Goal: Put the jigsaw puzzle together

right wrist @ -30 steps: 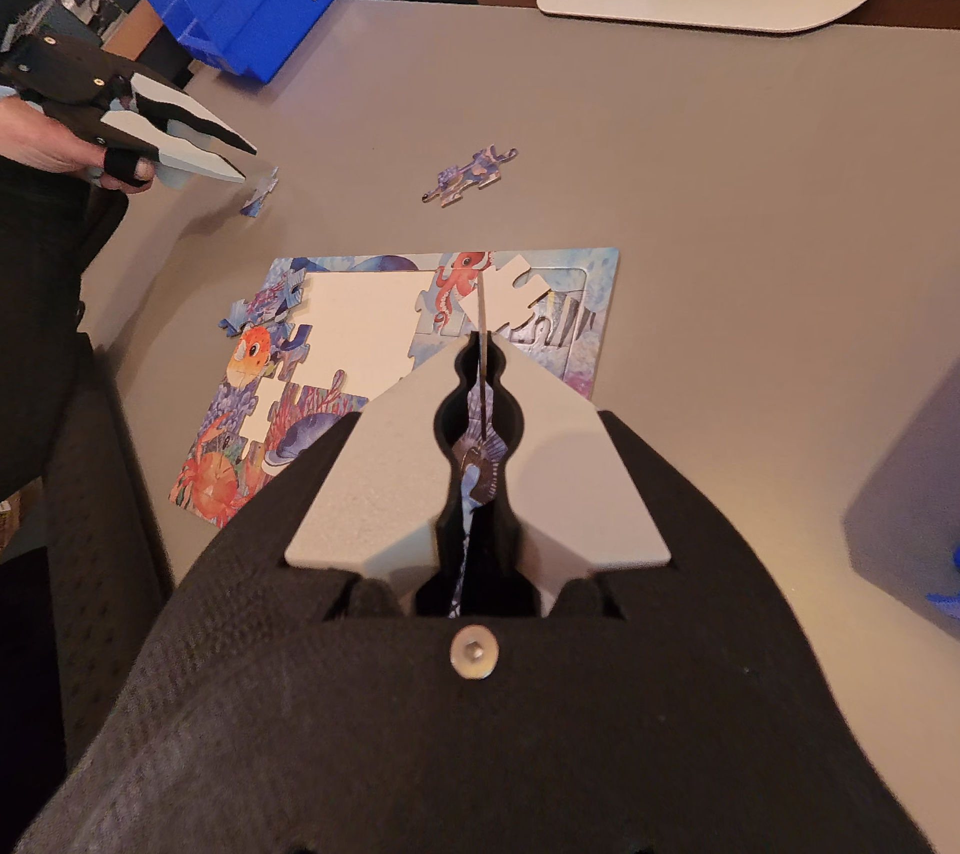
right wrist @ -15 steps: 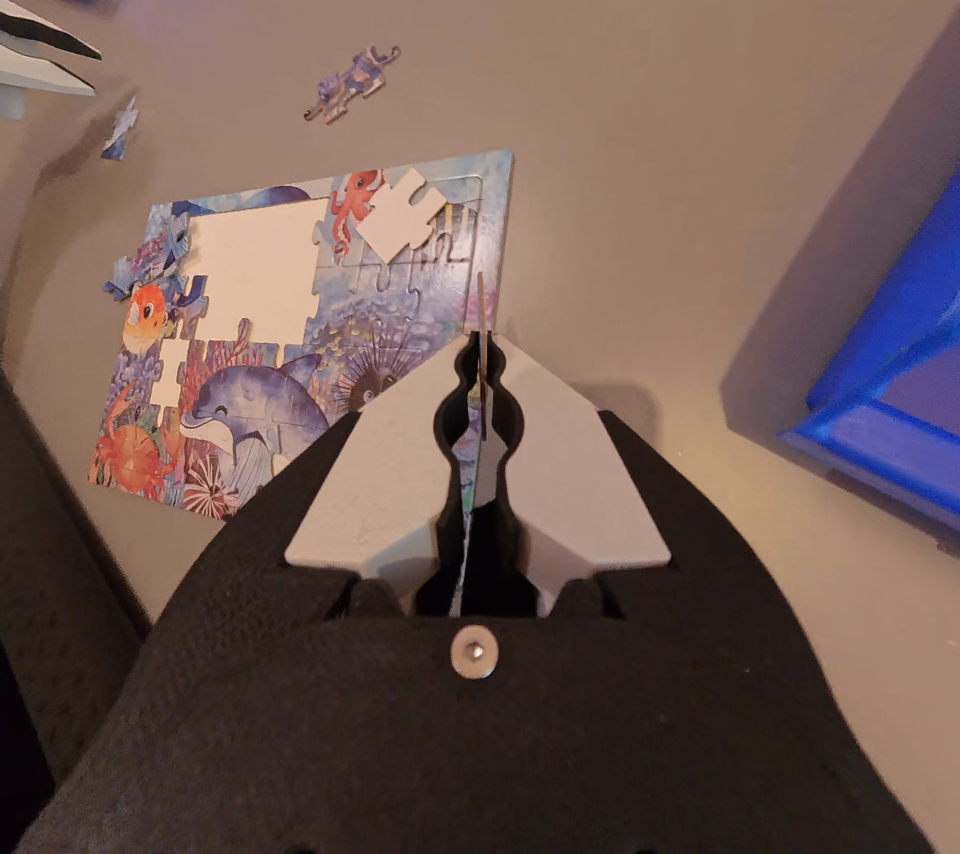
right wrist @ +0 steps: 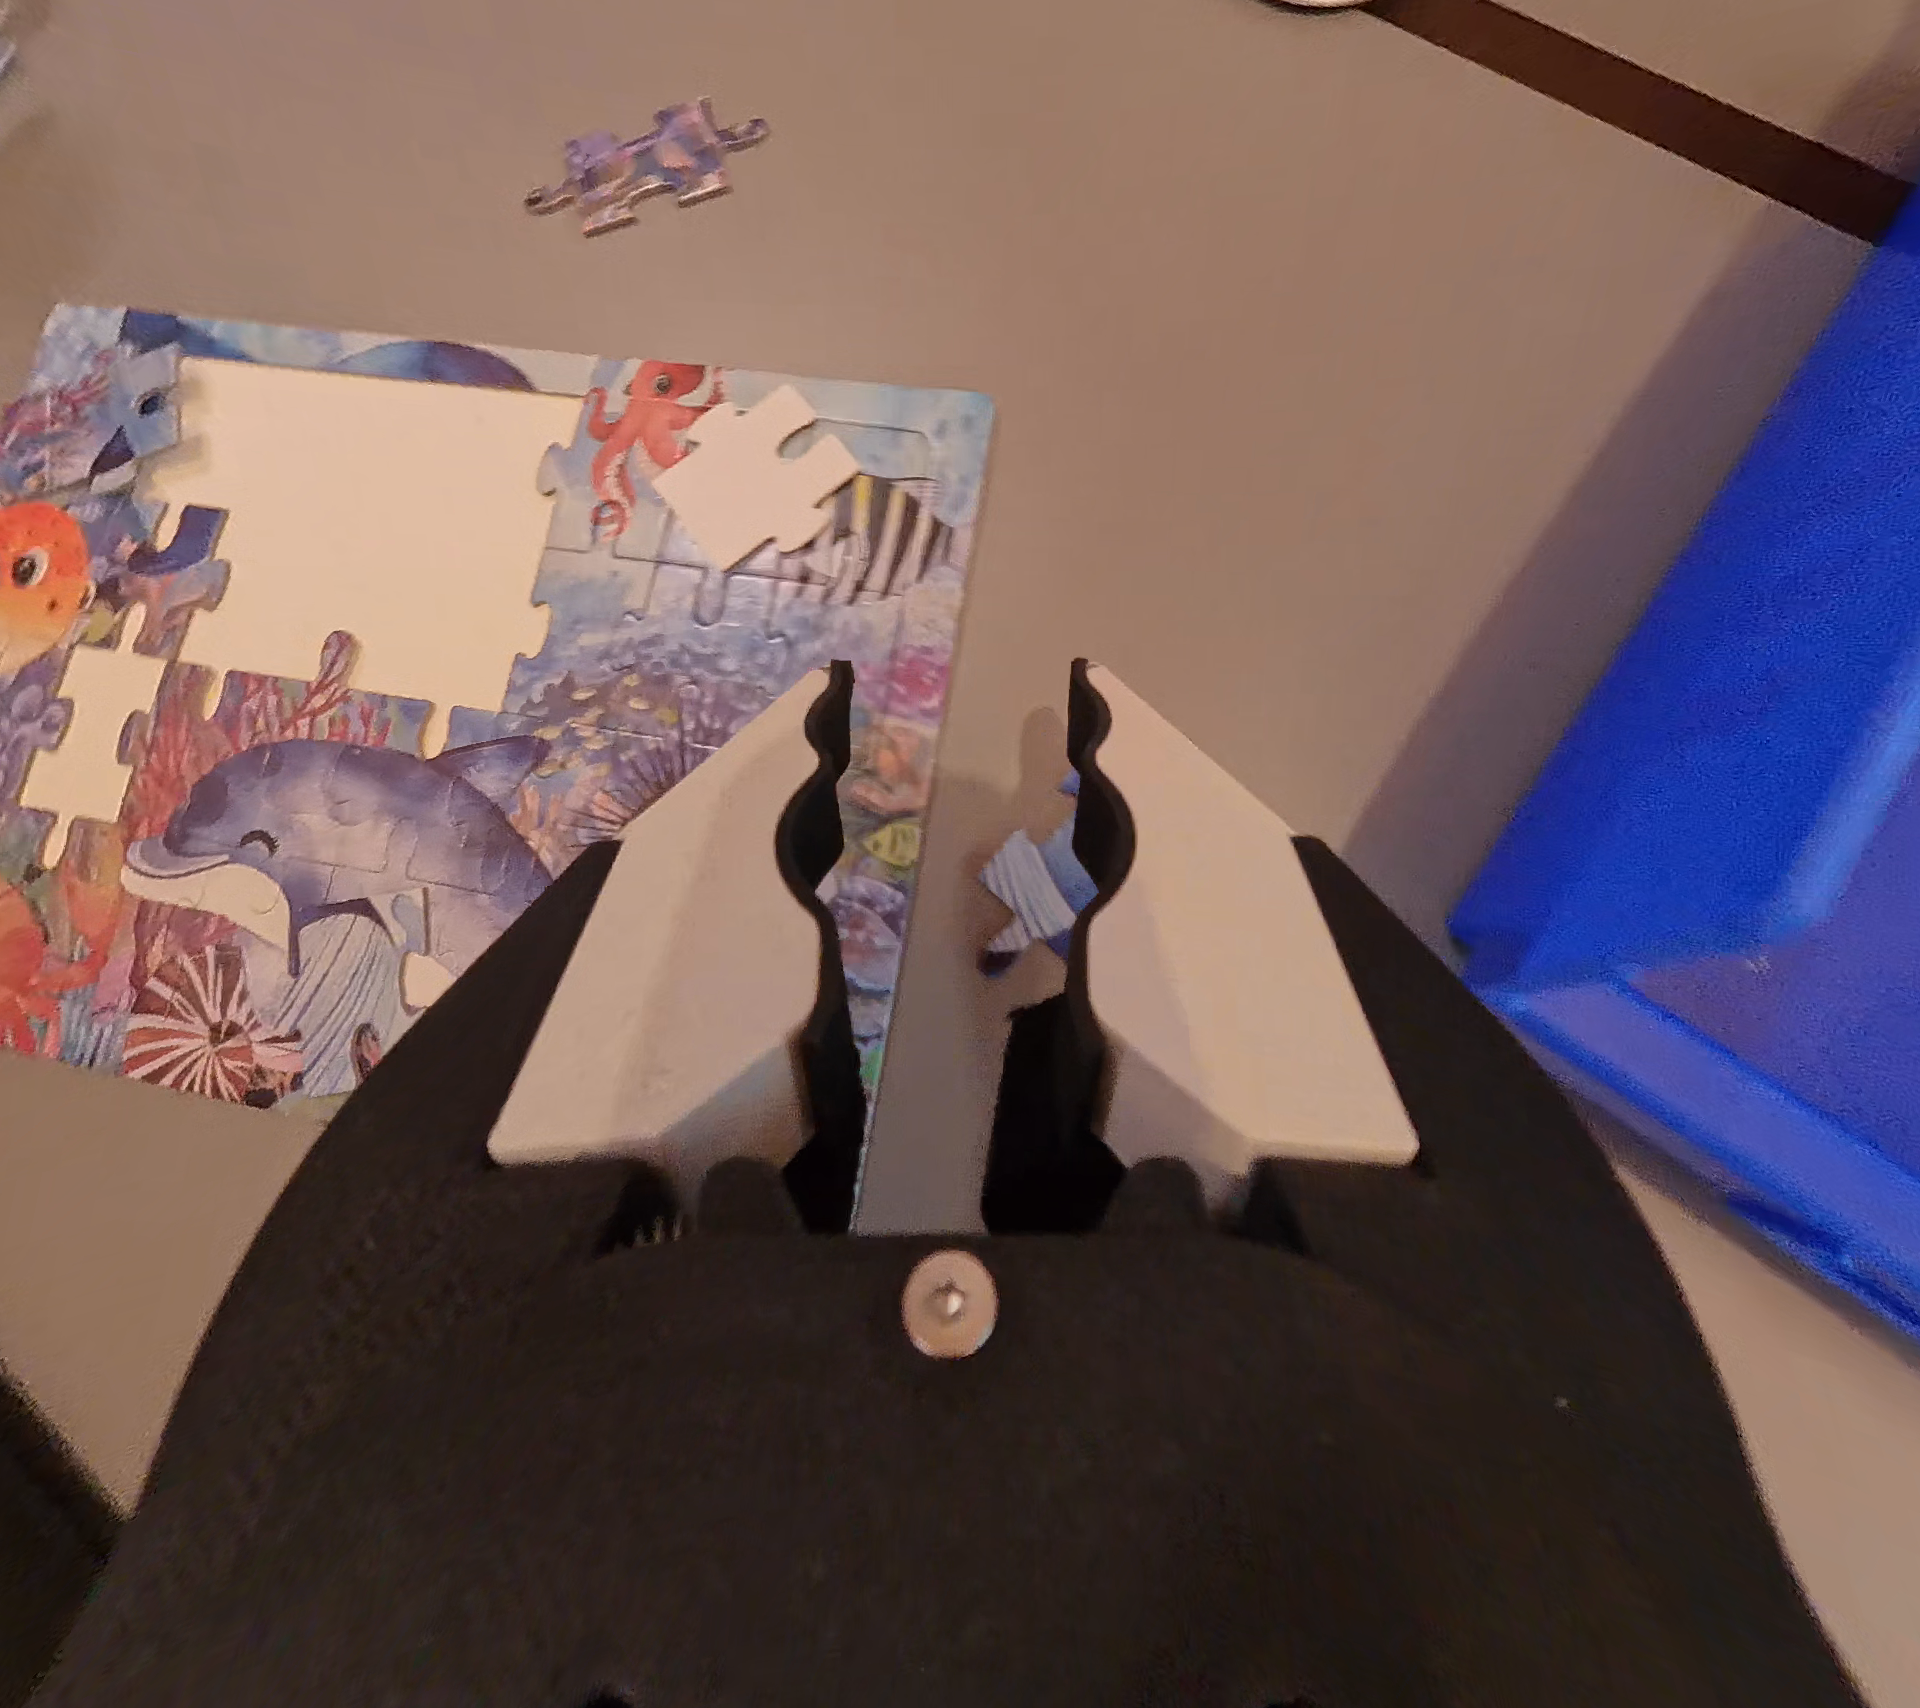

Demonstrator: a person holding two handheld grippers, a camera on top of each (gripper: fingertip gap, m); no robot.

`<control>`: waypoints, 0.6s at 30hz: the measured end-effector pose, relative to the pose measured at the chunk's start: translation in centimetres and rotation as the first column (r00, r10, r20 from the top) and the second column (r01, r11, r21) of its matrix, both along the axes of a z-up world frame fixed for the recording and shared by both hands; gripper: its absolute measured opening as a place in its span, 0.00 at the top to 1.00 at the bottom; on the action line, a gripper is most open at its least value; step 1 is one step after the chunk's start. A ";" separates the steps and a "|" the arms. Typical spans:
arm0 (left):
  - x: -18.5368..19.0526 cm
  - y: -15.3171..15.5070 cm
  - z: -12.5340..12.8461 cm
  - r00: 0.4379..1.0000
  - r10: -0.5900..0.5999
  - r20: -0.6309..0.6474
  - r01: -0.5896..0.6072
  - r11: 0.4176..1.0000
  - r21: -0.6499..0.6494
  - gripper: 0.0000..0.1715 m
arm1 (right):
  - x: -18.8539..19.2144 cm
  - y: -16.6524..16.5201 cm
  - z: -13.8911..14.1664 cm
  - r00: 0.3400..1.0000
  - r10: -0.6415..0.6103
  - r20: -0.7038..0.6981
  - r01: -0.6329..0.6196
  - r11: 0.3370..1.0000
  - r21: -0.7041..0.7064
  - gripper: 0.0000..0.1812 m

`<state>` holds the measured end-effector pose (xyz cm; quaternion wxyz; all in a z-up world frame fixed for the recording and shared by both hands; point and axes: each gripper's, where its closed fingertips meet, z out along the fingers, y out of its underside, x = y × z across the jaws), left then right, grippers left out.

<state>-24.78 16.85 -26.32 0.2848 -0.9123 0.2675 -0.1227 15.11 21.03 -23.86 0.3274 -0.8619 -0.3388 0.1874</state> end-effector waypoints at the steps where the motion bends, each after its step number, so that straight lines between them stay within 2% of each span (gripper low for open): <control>1: 0.2 0.0 0.0 1.000 -0.007 -0.001 0.007 1.000 0.002 0.74 | -1.0 -0.5 -0.2 0.999 0.044 0.007 -0.044 0.999 -0.009 0.77; 3: 0.6 0.0 0.1 1.000 -0.020 0.000 0.020 1.000 0.005 0.74 | -2.8 -2.8 -0.9 0.985 0.170 0.007 -0.169 0.982 -0.087 0.78; 6: 1.1 0.0 0.4 0.999 -0.035 0.010 0.035 0.999 0.014 0.74 | -3.0 -6.2 -2.0 0.958 0.278 0.072 -0.259 0.946 -0.195 0.77; 7: 1.3 0.1 0.5 0.999 -0.040 0.015 0.040 0.999 0.017 0.74 | -3.0 -6.5 -2.2 0.954 0.285 0.089 -0.265 0.946 -0.188 0.77; 10: 2.3 0.1 0.6 0.997 -0.067 0.024 0.066 0.998 0.022 0.74 | -3.3 -5.6 -2.2 0.956 0.270 0.118 -0.251 0.956 -0.152 0.76; 14: 3.3 0.1 0.4 0.995 -0.099 0.010 0.099 0.995 0.018 0.74 | -6.6 -3.1 -1.4 0.944 0.293 0.152 -0.295 0.955 -0.015 0.73; 15: 3.4 0.1 0.4 0.995 -0.102 0.007 0.102 0.995 0.017 0.74 | -7.2 -2.4 -1.7 0.936 0.303 0.180 -0.310 0.951 0.012 0.73; 18: 3.4 0.0 0.5 0.994 -0.106 0.006 0.106 0.994 0.021 0.74 | -8.0 -0.8 -3.7 0.911 0.334 0.243 -0.339 0.940 -0.023 0.70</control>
